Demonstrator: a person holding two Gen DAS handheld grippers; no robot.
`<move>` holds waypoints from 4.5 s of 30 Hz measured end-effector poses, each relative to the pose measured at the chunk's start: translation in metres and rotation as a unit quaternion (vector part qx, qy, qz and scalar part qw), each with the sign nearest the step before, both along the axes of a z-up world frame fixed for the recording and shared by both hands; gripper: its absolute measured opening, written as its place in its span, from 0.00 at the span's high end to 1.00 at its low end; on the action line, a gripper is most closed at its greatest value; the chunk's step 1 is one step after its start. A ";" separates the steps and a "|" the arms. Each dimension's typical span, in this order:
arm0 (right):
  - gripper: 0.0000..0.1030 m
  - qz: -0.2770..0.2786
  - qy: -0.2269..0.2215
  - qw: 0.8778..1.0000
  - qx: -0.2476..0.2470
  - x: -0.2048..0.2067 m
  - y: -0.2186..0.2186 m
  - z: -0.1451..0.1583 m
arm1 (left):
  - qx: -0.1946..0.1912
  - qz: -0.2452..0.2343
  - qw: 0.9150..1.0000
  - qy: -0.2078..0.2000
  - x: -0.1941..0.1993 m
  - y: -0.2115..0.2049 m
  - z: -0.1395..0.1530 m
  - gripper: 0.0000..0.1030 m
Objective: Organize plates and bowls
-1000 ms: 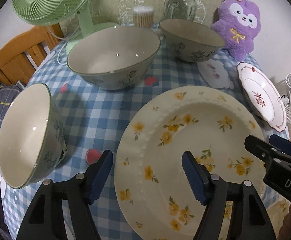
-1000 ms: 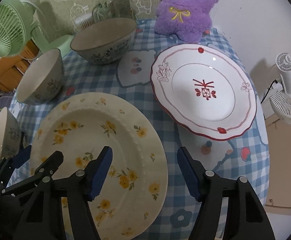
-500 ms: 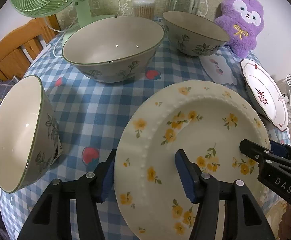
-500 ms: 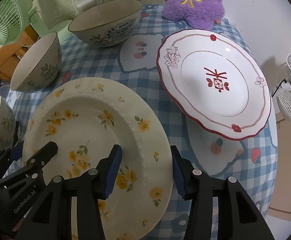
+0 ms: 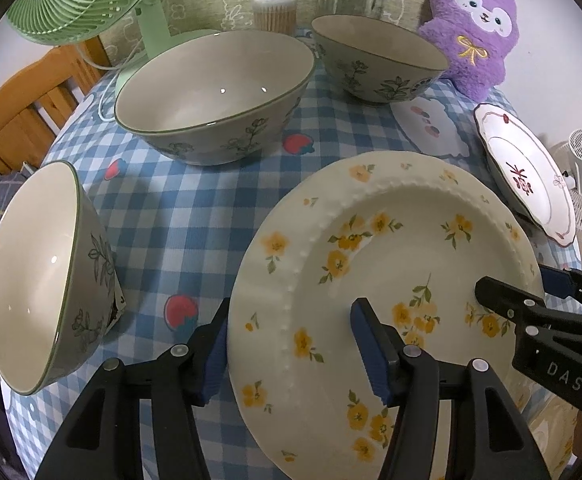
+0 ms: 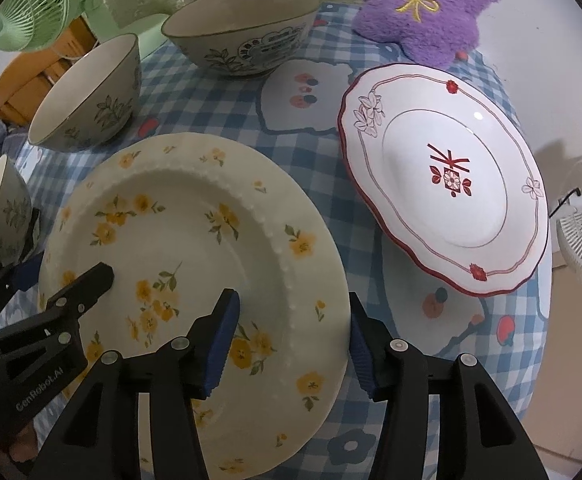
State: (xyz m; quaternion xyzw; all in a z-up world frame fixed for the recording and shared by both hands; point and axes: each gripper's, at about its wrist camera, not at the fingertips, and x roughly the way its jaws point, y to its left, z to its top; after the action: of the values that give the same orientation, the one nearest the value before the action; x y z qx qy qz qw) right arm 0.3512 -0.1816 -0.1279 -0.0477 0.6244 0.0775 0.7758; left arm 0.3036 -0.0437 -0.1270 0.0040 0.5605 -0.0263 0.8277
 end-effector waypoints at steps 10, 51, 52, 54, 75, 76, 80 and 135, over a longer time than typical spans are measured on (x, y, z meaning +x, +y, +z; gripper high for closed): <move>0.47 -0.018 0.004 1.000 0.001 -0.003 0.000 0.005 | -0.001 0.001 1.000 0.013 -0.005 0.000 0.004 0.43; 0.47 -0.044 -0.056 0.997 0.006 -0.048 -0.028 0.088 | 0.010 -0.008 0.999 -0.042 -0.049 -0.023 0.079 0.43; 0.47 -0.046 -0.056 0.997 0.005 -0.051 -0.030 0.089 | 0.009 -0.009 0.999 -0.042 -0.051 -0.025 0.080 0.43; 0.47 -0.048 -0.056 0.997 0.004 -0.056 -0.034 0.091 | 0.008 -0.012 0.999 -0.042 -0.056 -0.029 0.080 0.43; 0.48 -0.079 -0.055 0.995 -0.008 -0.124 -0.089 0.099 | -0.001 -0.047 0.998 -0.038 -0.107 -0.082 0.081 0.43; 0.48 -0.080 -0.054 0.995 -0.008 -0.126 -0.091 0.098 | -0.001 -0.048 0.998 -0.037 -0.109 -0.083 0.080 0.43; 0.48 -0.083 -0.046 0.995 -0.008 -0.137 -0.100 0.092 | -0.001 -0.048 0.998 -0.030 -0.119 -0.092 0.075 0.43; 0.48 -0.115 0.019 0.993 0.005 -0.198 -0.139 0.035 | 0.055 -0.039 0.997 -0.024 -0.179 -0.136 0.028 0.43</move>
State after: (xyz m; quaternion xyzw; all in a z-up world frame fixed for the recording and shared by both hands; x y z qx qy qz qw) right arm 0.1531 -0.3203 -0.0929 0.0299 0.6402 -0.0085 0.7676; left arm 0.1243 -0.1793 -0.0986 0.0719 0.5407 -0.0272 0.8377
